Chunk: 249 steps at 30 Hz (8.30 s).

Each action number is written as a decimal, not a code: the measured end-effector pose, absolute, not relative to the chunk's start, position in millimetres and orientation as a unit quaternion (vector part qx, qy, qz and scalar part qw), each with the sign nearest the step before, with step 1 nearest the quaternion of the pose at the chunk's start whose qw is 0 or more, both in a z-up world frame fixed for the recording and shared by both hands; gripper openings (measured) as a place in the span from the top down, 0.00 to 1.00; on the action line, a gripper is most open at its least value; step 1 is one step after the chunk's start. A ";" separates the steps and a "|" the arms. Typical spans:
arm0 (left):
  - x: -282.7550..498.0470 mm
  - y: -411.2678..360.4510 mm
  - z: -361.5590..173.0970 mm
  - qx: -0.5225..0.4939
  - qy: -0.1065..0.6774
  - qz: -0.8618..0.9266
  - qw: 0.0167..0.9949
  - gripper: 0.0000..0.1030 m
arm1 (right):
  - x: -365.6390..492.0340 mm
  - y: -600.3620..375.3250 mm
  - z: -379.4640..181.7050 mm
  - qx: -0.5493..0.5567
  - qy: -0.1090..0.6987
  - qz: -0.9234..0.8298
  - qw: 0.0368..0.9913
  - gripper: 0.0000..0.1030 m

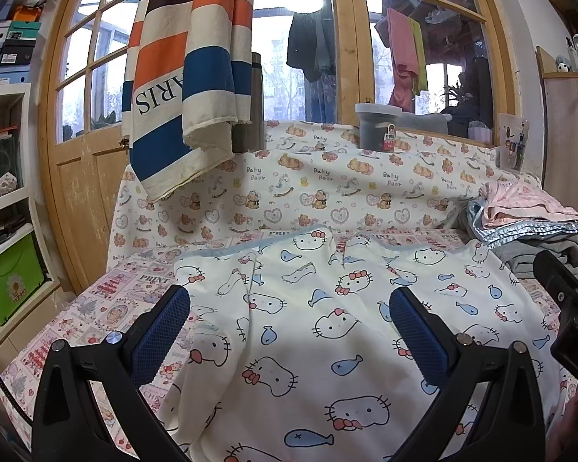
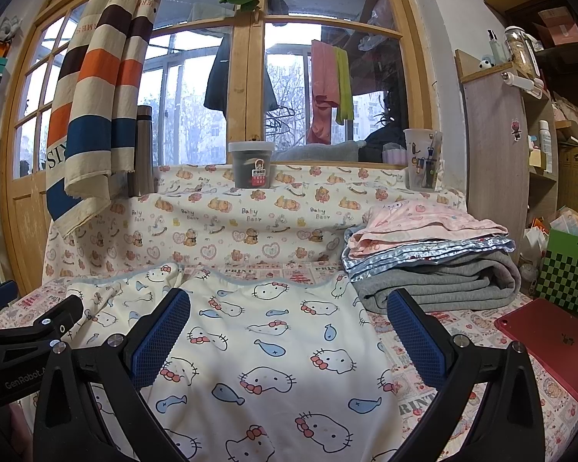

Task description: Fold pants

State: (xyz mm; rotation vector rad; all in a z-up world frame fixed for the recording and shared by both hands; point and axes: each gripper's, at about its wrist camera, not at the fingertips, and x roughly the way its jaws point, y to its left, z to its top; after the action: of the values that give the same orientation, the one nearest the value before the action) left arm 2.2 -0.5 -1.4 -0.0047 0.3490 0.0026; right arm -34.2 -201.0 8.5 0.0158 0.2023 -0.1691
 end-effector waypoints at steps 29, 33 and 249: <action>2.3 -1.0 -1.9 -0.002 0.173 0.002 0.985 0.00 | -34.5 -200.8 8.5 0.008 0.101 -0.084 0.991 0.01; 2.5 -1.8 -2.4 -0.001 0.174 0.001 0.985 0.00 | -35.3 -200.8 8.7 0.008 0.100 -0.084 0.991 0.01; 213.4 -85.6 42.3 0.068 0.371 -0.174 0.909 0.51 | 192.8 -388.9 20.7 0.155 0.342 0.065 0.924 0.46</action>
State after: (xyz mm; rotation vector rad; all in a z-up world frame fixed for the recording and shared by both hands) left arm 213.4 -85.6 42.3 0.1405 0.7660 -0.3588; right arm 192.8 -388.9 20.7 0.3189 0.7022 0.1329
